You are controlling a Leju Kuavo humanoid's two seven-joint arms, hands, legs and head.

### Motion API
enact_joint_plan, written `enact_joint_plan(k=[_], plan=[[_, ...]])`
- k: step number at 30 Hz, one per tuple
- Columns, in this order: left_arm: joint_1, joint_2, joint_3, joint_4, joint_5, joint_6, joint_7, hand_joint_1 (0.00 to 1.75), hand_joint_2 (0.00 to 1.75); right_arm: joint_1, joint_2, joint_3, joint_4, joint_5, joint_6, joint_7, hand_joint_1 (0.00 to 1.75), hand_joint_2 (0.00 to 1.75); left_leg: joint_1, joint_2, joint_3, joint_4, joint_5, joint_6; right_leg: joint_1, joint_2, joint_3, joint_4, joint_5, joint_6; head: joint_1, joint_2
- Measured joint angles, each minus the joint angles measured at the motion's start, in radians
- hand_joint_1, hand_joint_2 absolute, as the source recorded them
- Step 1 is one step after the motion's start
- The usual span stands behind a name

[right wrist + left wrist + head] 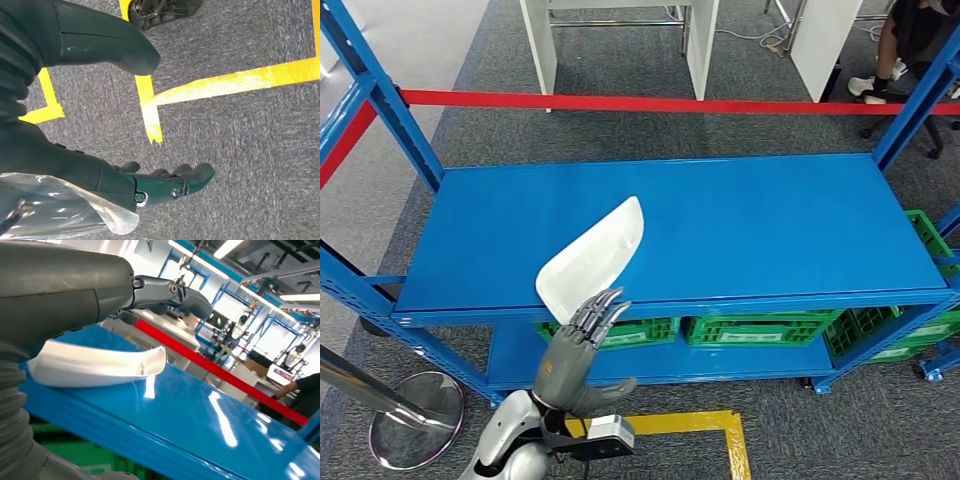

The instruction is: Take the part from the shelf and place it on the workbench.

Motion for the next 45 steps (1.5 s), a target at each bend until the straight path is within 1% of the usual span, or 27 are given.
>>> enact_joint_plan(k=[7,11,17,26,31,35,37,38,39,41,42,43,45], plan=[[-0.095,-0.005,-0.054,0.081,-0.184,0.043,0.138,0.0,1.75,-0.008,0.0,-0.011,0.005,0.049,0.015,0.007,0.0,1.75,0.0,0.0,0.0,0.0,0.0,0.0,0.0,0.0,0.0,0.0,0.0,0.0,0.0,0.0],[-0.145,-0.015,-0.063,0.127,-0.279,0.051,0.217,0.0,1.75,-0.009,0.0,-0.012,0.006,0.078,0.022,0.012,0.0,1.75,0.0,0.0,0.0,0.0,0.0,0.0,0.0,0.0,0.0,0.0,0.0,0.0,0.0,0.0],[-0.251,-0.031,-0.066,0.255,-0.393,0.048,0.323,0.0,1.75,-0.019,0.0,-0.012,0.006,0.117,0.039,0.019,0.0,1.75,0.0,0.0,0.0,0.0,0.0,0.0,0.0,0.001,0.0,0.0,0.001,0.001,0.0,0.0],[-0.396,-0.035,-0.065,0.434,-0.507,-0.005,0.473,0.0,1.75,-0.026,0.0,-0.014,0.007,0.173,0.073,0.022,0.0,1.75,0.0,0.0,0.0,0.001,0.0,0.0,0.0,0.0,0.001,0.0,0.001,0.001,0.0,0.0],[-0.45,-0.03,-0.062,0.51,-0.525,-0.035,0.526,0.0,1.75,-0.028,0.0,-0.019,0.009,0.19,0.086,0.029,0.0,1.75,0.0,0.0,0.0,0.001,0.0,0.0,0.0,0.0,0.001,0.001,0.001,0.001,0.0,0.0],[-0.497,-0.023,-0.062,0.565,-0.531,-0.077,0.598,0.0,1.75,-0.029,0.0,-0.022,0.011,0.203,0.096,0.033,0.0,1.75,0.0,0.0,0.0,0.001,0.0,0.0,0.0,0.0,0.001,0.001,0.001,0.001,0.0,0.0],[-0.515,-0.019,-0.062,0.585,-0.533,-0.091,0.619,0.0,1.75,-0.029,0.0,-0.025,0.012,0.206,0.099,0.033,0.0,1.75,0.0,0.0,0.0,0.001,0.0,0.0,0.0,0.0,0.002,0.001,0.001,0.001,0.0,0.0],[-0.522,-0.017,-0.062,0.592,-0.533,-0.094,0.623,0.07,1.75,-0.029,0.0,-0.026,0.012,0.207,0.1,0.033,0.0,1.75,0.0,0.0,0.0,0.001,0.0,0.0,0.0,0.0,0.002,0.001,0.001,0.001,0.0,0.0],[-0.527,-0.015,-0.062,0.599,-0.534,-0.097,0.627,0.45,1.75,-0.029,0.0,-0.027,0.013,0.207,0.101,0.034,0.0,1.75,0.0,0.0,0.0,0.001,0.0,0.0,0.0,0.0,0.002,0.001,0.001,0.001,0.0,0.0],[-0.535,-0.013,-0.062,0.609,-0.535,-0.105,0.639,1.32,1.75,-0.029,0.0,-0.027,0.013,0.208,0.102,0.035,0.0,1.75,0.0,0.0,0.0,0.001,0.0,0.0,0.0,0.0,0.002,0.001,0.001,0.001,0.0,0.0],[-0.538,-0.011,-0.062,0.614,-0.536,-0.111,0.646,1.68,1.75,-0.029,0.0,-0.028,0.014,0.21,0.103,0.036,0.0,1.75,0.0,0.0,0.0,0.001,0.0,0.0,0.0,0.0,0.002,0.001,0.001,0.001,0.0,0.0],[-0.541,-0.009,-0.061,0.619,-0.536,-0.117,0.652,1.75,1.75,-0.029,0.0,-0.028,0.014,0.211,0.104,0.037,0.0,1.75,0.0,0.0,0.0,0.001,0.0,0.0,0.0,0.0,0.002,0.001,0.001,0.001,0.0,0.0],[-0.545,-0.003,-0.06,0.63,-0.536,-0.126,0.661,1.75,1.75,-0.029,0.0,-0.029,0.015,0.213,0.105,0.039,0.0,1.75,0.0,0.0,0.0,0.001,0.0,0.0,0.0,0.0,0.002,0.001,0.001,0.001,0.0,0.0]])
